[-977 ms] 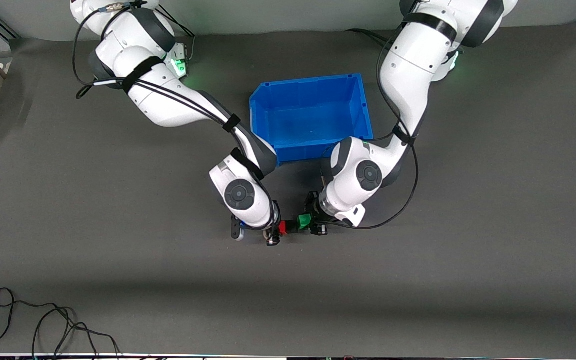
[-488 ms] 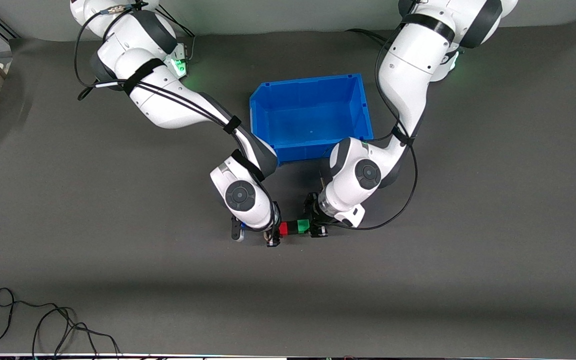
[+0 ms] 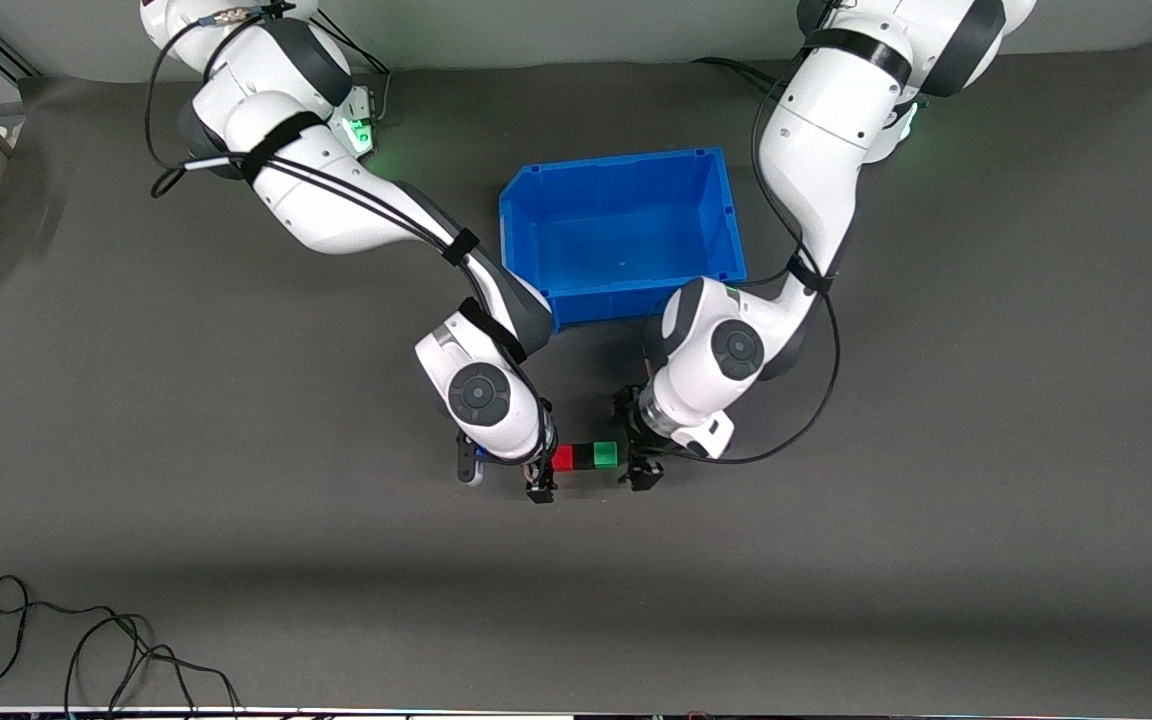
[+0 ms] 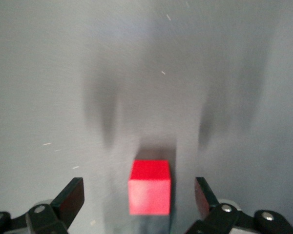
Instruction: Attach green and red cubes to black cube
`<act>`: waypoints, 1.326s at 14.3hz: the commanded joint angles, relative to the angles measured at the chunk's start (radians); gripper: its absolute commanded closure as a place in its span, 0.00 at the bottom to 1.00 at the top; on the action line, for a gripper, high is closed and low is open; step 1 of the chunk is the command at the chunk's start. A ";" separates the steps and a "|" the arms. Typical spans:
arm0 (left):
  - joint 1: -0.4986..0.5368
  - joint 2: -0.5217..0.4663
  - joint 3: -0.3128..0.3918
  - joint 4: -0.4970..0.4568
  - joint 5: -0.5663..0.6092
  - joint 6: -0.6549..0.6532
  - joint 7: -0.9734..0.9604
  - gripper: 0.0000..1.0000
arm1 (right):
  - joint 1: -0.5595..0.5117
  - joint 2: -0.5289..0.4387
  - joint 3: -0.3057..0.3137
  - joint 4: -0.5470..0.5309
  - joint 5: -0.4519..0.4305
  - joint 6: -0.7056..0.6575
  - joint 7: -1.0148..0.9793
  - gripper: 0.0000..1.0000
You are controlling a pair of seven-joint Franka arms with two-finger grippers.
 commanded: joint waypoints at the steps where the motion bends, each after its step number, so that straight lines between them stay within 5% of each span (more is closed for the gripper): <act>1: 0.033 -0.047 0.068 -0.014 0.065 -0.119 0.046 0.00 | -0.040 -0.203 -0.029 -0.164 -0.020 -0.034 -0.049 0.00; 9: 0.414 -0.347 0.083 -0.135 0.088 -0.686 0.894 0.00 | -0.266 -0.837 -0.011 -0.747 -0.007 -0.044 -0.656 0.00; 12: 0.507 -0.445 0.083 -0.123 0.248 -0.855 1.097 0.00 | -0.327 -0.914 -0.012 -0.757 -0.001 -0.197 -0.952 0.00; 15: 0.548 -0.539 0.085 -0.115 0.270 -0.969 1.316 0.00 | -0.431 -0.981 -0.012 -0.724 0.178 -0.361 -1.263 0.00; 19: 0.568 -0.590 0.083 0.006 0.322 -1.176 1.530 0.00 | -0.516 -1.084 -0.025 -0.723 0.217 -0.385 -1.595 0.00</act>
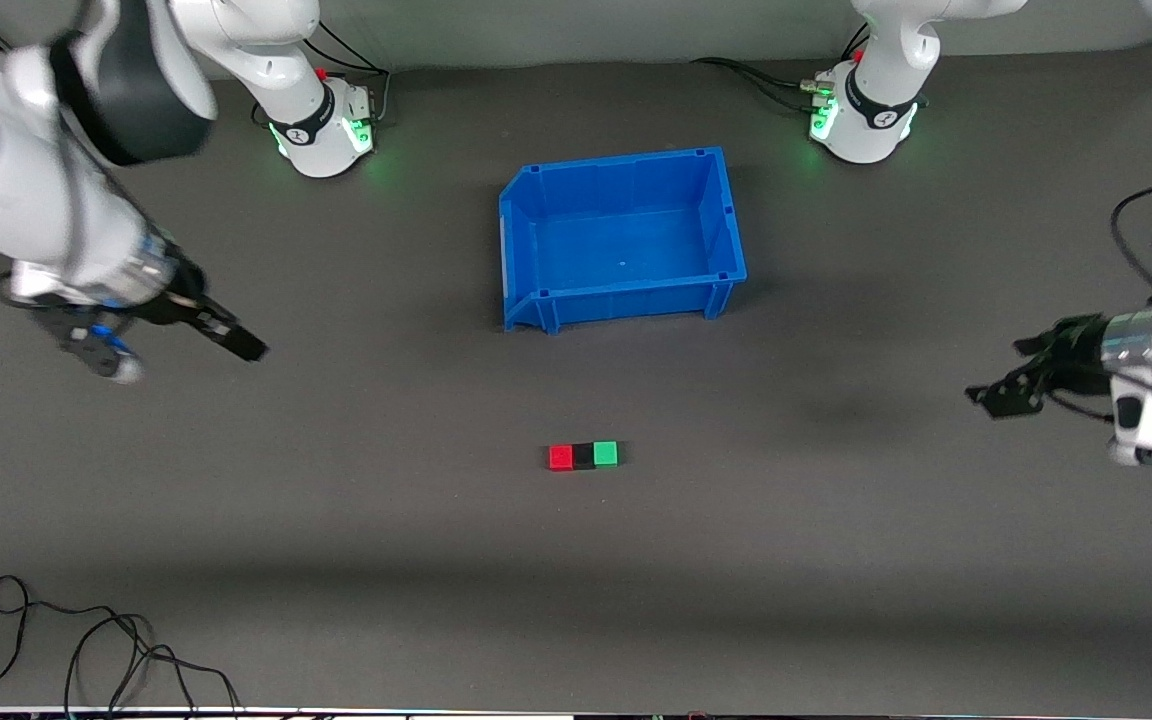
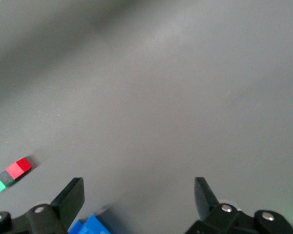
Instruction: Attach green and red cubes to black cube
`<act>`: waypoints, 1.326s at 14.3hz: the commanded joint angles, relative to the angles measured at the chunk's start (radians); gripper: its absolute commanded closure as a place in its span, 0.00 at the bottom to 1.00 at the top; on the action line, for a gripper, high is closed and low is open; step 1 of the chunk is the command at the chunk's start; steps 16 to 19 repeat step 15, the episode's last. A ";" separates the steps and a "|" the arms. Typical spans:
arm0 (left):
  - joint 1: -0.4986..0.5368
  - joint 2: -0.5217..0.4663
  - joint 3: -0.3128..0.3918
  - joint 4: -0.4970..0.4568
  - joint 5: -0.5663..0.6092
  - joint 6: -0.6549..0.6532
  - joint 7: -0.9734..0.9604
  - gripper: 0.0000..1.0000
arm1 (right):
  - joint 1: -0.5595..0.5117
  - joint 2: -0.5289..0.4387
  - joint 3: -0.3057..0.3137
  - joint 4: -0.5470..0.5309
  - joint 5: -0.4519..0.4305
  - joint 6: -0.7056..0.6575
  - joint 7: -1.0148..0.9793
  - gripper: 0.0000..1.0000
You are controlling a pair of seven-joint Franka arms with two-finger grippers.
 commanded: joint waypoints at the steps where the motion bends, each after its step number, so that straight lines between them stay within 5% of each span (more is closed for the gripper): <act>1: 0.013 -0.038 -0.013 0.070 0.046 -0.097 0.184 0.00 | -0.030 -0.076 0.000 -0.007 0.024 -0.028 -0.222 0.00; 5: -0.046 -0.115 -0.035 0.067 0.179 -0.088 0.452 0.00 | -0.040 -0.077 -0.066 0.068 0.018 -0.125 -0.518 0.00; 10: -0.058 -0.164 -0.071 0.046 0.235 -0.028 0.633 0.00 | -0.041 -0.047 -0.075 0.102 0.026 -0.119 -0.660 0.00; 19: -0.058 -0.163 -0.070 0.041 0.227 -0.007 0.618 0.00 | -0.041 -0.025 -0.074 0.108 0.031 -0.117 -0.667 0.00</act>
